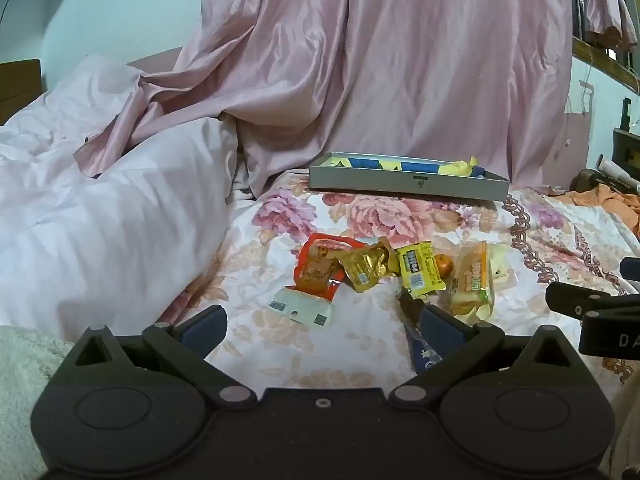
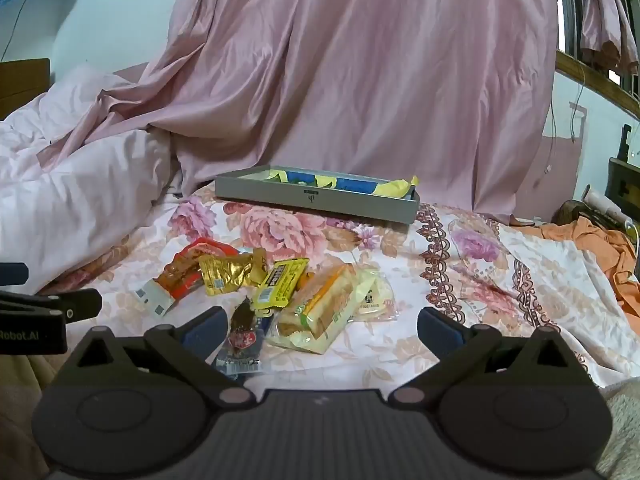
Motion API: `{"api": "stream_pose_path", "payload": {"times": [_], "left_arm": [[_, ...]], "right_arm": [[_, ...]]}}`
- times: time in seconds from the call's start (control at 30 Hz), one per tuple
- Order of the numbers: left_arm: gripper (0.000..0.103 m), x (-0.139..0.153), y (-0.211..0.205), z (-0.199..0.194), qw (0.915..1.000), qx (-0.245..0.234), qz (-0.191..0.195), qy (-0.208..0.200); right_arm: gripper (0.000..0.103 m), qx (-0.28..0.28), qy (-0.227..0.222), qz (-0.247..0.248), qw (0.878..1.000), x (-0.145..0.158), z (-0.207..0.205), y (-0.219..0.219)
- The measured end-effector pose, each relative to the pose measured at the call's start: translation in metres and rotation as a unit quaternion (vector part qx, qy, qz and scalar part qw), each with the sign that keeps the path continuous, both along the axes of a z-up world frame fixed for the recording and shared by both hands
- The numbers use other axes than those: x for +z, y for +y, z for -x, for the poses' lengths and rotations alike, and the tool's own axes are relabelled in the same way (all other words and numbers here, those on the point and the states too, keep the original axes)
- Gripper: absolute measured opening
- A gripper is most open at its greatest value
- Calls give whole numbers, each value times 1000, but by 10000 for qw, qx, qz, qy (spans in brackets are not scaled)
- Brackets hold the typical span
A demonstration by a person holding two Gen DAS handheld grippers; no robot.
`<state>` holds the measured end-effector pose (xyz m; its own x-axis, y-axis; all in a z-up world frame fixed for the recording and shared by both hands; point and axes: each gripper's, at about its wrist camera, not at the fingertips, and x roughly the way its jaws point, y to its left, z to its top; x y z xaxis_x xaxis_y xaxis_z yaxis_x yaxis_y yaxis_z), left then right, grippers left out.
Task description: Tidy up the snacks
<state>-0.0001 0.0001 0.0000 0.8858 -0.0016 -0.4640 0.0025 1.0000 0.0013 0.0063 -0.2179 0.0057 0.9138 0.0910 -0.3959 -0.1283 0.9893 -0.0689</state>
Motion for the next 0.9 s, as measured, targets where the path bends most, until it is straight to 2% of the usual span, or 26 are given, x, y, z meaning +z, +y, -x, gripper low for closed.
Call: {"api": "stream_pose_path", "payload": {"times": [0.9], "left_arm": [[102,-1,-3,1,10000,-24,27,-1]], "right_arm": [[103,3,46,-3,10000,-1,-1,-1]]}}
